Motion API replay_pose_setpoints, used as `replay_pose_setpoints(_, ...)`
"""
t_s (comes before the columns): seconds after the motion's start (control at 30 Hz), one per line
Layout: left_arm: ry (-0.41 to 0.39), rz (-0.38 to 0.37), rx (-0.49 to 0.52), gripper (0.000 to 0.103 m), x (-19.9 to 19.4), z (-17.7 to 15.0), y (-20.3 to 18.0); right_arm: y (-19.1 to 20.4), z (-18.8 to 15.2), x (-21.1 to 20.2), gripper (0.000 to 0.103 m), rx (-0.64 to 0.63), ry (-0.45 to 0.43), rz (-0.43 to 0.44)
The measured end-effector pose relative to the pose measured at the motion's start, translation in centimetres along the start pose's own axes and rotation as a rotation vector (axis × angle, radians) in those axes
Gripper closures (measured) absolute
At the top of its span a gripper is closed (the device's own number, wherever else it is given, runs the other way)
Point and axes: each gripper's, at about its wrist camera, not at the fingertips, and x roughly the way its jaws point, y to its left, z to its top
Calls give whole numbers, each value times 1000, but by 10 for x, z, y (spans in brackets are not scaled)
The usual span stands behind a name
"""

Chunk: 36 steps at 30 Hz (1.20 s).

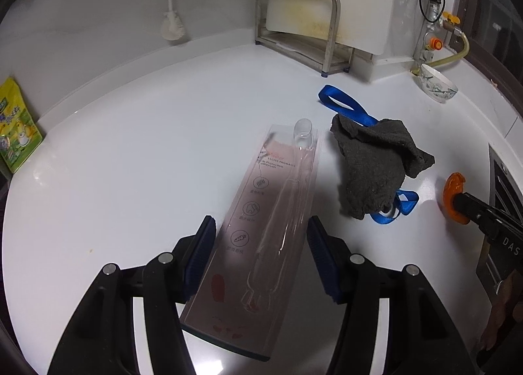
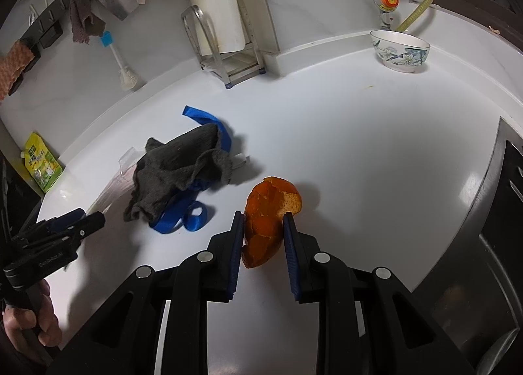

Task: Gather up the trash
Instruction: 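Grasp the orange peel with the right tool while the left tool grasps the pink toothbrush box, then carry the peel and box over the grey bin and open both tools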

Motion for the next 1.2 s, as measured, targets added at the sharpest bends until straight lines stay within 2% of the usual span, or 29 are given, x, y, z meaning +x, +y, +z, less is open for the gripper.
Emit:
replay_pose_setpoints(0.13,-15,7,-9,49,-16,-6,5,8,-5,-9,80,-10,7,4)
replay_pose_setpoints(0.17,-13,-3,-8,75,-19,-7,5,9,-6,-10,80,-12,7,4)
replay_pose_setpoints(0.2,3,-3,-6,77,-21,-9,5,12,-8,-13,80,-16,9,5)
replay_pose_setpoints(0.5,36,-18,-40,79,-26,-28,19,29,-23,-27,80,-29,18,20)
replay_pose_setpoints(0.9,-39,-59,-77,80,-74,-37,31,50,-37,-50,80,-42,11,42)
replay_pose_setpoints(1.2,-53,-88,-51,80,-109,-54,37,69,-56,-76,80,-32,9,54)
